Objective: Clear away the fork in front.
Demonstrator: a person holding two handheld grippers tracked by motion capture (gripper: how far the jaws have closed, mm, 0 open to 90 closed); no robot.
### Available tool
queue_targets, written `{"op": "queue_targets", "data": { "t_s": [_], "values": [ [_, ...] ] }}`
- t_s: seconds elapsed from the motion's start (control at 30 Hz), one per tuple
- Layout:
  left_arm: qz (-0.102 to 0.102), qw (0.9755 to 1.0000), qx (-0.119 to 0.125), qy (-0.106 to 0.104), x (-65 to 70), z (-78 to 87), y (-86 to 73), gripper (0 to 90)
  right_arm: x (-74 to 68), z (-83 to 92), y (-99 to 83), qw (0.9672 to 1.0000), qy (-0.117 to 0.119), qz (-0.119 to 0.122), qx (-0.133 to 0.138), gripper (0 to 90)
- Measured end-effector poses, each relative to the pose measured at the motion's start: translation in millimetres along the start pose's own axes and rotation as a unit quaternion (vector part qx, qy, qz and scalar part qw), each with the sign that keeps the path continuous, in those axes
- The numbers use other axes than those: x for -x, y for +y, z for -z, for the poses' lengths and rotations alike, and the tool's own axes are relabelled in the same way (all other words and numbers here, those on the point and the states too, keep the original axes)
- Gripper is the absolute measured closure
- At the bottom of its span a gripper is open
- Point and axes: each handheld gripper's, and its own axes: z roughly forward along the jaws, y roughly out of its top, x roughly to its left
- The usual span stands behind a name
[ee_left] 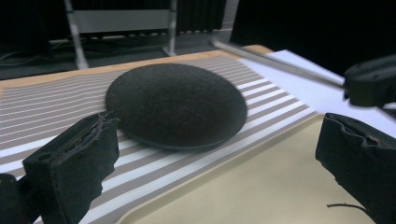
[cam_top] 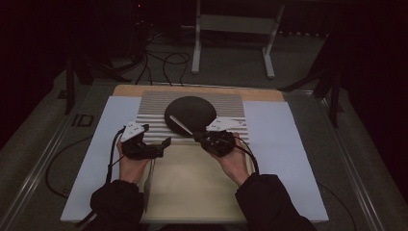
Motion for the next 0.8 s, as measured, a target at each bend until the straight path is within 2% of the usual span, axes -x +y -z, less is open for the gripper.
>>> {"op": "queue_targets", "data": {
  "t_s": [0.23, 0.4, 0.47, 0.53, 0.67, 0.8],
  "values": [
    [0.031, 0.9986, -0.009, -0.042, 6.9, -9.1, 9.7, 0.6, -8.9, -5.0, 1.9, 0.9998, 0.010, 0.009, 0.013, 86.2],
    [0.049, 0.9971, -0.003, -0.058, 8.9, -12.3, 12.9, 7.1, -14.8, -7.5, 1.8, 0.9995, 0.013, 0.021, 0.020, 86.3],
    [0.056, 0.9964, -0.001, -0.064, 9.3, -12.6, 14.1, 13.6, -15.7, -8.9, 1.4, 0.9993, 0.016, 0.024, 0.025, 86.3],
    [0.071, 0.9951, 0.005, -0.068, 9.1, -12.9, 15.7, 19.9, -16.3, -11.3, 0.8, 0.9991, 0.019, 0.026, 0.029, 86.2],
    [0.105, 0.9898, 0.020, -0.094, 6.7, -14.3, 16.7, 42.6, -18.5, -18.2, -0.8, 0.9989, 0.017, 0.026, 0.036, 86.3],
    [0.114, 0.9873, 0.024, -0.108, 6.6, -15.6, 16.8, 57.6, -23.0, -21.0, -1.0, 0.9981, 0.008, 0.047, 0.039, 86.3]
  ]
}}
